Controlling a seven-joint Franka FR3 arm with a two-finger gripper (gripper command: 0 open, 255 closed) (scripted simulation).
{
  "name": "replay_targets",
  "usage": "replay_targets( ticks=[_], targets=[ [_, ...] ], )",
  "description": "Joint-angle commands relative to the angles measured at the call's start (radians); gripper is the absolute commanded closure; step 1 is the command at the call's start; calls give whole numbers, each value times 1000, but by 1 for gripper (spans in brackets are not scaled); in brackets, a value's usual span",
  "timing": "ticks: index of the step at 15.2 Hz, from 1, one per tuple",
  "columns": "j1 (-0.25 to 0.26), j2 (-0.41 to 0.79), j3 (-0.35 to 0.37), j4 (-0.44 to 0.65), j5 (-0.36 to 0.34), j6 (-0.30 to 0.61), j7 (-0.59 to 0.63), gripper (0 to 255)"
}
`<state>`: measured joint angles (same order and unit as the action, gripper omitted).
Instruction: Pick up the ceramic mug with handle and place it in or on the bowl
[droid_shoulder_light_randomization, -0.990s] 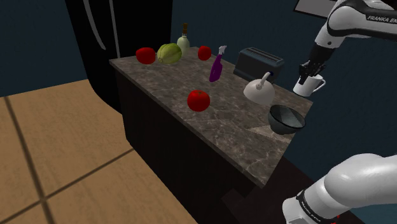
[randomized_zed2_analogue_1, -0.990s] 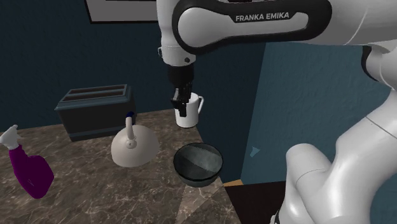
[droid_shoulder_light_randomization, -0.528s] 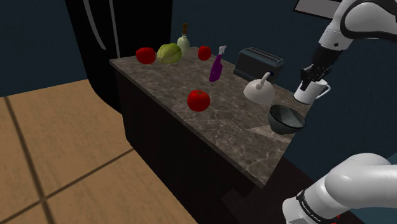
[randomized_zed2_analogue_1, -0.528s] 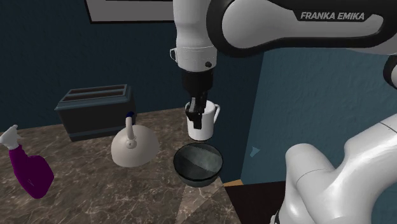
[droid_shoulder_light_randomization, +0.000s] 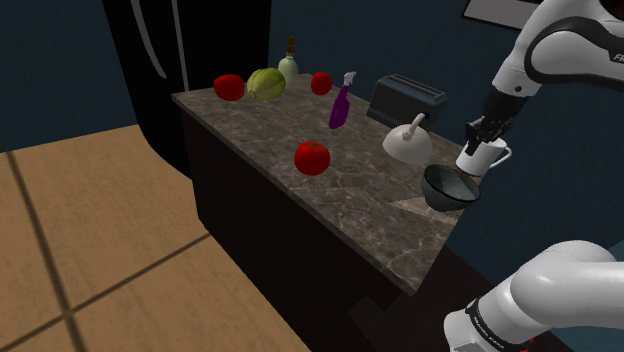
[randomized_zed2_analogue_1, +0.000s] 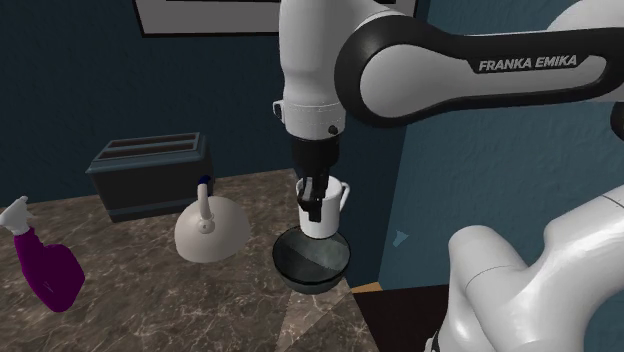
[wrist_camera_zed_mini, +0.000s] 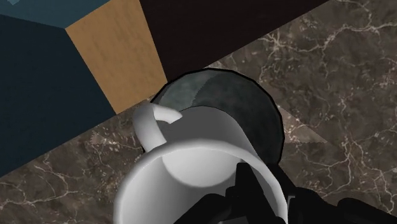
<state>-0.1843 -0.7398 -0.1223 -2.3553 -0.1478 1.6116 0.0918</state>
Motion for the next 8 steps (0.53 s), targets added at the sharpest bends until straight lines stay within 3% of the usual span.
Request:
replay_targets(
  ticks=[1,8],
  targets=[
    [0,-4,-1,-30,-1,27,3,255],
    [-3,-15,-8,-131,-9,116,10,255]
  ],
)
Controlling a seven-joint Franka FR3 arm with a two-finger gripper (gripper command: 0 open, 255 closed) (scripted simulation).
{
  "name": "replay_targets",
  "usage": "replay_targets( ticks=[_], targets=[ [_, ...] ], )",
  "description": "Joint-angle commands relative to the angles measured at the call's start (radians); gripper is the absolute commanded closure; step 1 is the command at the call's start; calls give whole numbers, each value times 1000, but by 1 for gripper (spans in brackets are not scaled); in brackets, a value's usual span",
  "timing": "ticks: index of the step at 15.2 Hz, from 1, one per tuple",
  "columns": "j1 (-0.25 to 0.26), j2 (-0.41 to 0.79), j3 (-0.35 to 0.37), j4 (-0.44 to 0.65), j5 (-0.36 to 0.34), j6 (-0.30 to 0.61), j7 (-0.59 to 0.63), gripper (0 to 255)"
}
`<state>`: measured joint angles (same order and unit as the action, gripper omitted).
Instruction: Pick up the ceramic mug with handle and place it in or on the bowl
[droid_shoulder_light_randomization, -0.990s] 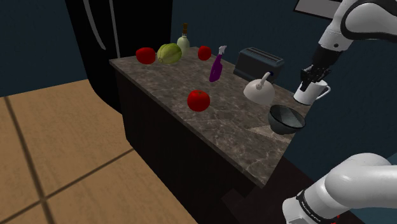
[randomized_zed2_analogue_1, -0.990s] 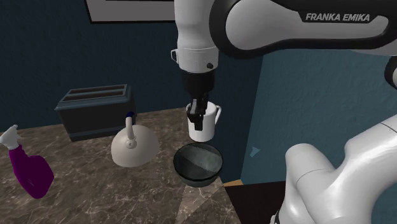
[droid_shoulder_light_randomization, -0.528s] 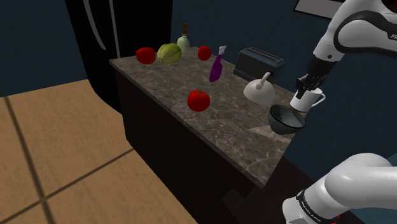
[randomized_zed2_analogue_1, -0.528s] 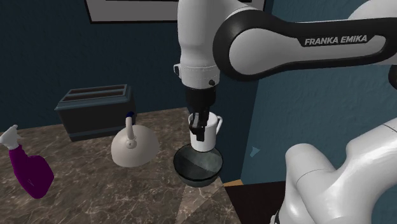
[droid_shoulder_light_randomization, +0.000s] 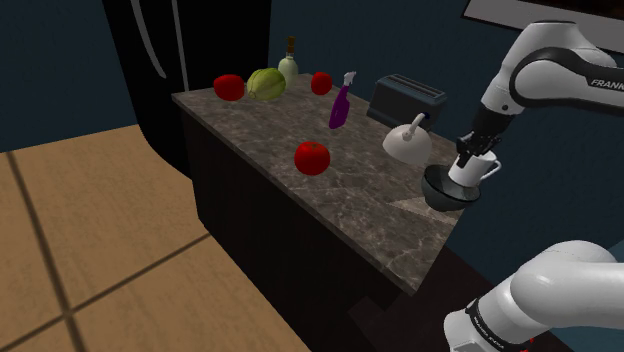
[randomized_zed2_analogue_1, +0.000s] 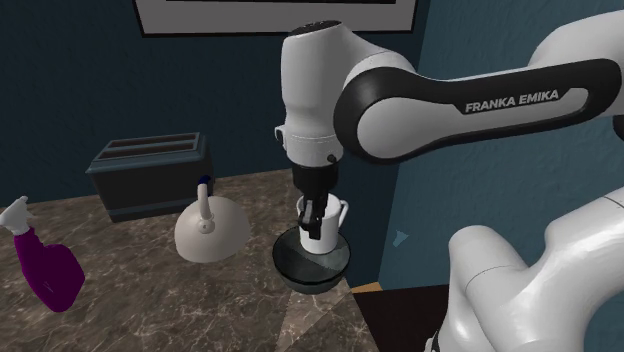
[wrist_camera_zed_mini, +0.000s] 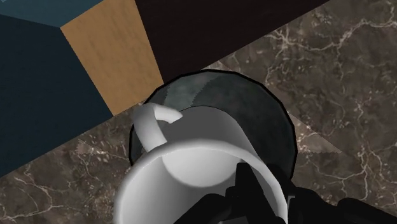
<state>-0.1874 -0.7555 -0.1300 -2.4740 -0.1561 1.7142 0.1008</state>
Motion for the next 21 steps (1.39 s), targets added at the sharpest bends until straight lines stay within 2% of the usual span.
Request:
replay_targets(
  ticks=[1,9,10,15,19,21],
  targets=[
    [0,0,-2,-26,-2,27,2,255],
    [-1,0,-3,-36,-3,36,3,255],
    [-1,0,-3,-36,-3,36,3,0],
    [-1,0,-3,-36,-3,36,3,0],
    [6,15,13,100,11,-85,0,0],
    [6,14,13,100,12,-85,0,0]
  ],
)
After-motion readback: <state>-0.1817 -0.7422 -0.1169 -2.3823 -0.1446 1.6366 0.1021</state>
